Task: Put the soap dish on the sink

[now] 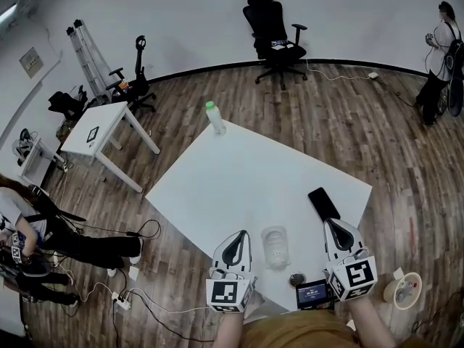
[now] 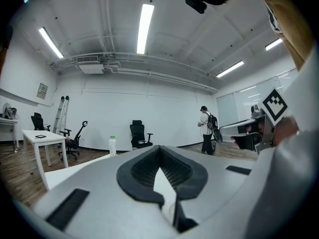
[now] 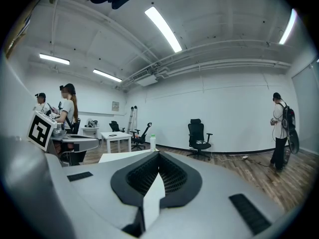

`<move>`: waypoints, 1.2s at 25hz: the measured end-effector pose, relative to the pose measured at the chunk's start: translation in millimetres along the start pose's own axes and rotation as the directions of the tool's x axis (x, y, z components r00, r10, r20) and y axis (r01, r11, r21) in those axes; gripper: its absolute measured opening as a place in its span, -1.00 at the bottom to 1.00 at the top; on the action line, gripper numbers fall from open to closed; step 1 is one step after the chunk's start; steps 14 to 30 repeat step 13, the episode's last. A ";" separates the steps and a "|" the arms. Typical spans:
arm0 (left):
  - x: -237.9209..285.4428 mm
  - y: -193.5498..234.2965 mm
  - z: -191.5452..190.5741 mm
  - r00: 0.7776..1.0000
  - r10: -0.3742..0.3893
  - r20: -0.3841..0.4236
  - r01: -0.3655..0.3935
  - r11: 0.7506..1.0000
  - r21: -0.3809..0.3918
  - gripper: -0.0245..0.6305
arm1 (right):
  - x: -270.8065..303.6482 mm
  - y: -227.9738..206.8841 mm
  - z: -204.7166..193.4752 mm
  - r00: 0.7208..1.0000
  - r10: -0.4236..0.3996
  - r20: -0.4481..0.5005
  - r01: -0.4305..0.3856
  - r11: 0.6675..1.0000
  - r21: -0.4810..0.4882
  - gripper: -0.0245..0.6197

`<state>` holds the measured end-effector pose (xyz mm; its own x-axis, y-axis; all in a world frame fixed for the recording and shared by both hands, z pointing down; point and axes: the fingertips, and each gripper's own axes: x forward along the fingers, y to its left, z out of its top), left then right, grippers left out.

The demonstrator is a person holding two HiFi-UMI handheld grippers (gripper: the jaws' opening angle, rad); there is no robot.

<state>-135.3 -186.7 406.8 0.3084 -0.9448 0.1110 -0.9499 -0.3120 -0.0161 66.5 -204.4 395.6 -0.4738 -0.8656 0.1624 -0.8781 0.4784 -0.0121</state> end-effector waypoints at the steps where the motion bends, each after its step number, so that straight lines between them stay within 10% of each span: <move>1: 0.1 -0.2 0.1 1.000 0.000 0.000 0.000 1.000 -0.001 -0.90 | 0.2 0.0 0.0 1.000 0.001 0.000 -0.001 1.000 0.001 -0.90; 30: 0.7 0.8 -1.6 1.000 0.011 0.000 -0.011 1.000 -0.004 -0.90 | 0.3 -4.2 -0.9 1.000 -0.001 0.009 0.001 1.000 0.003 -0.90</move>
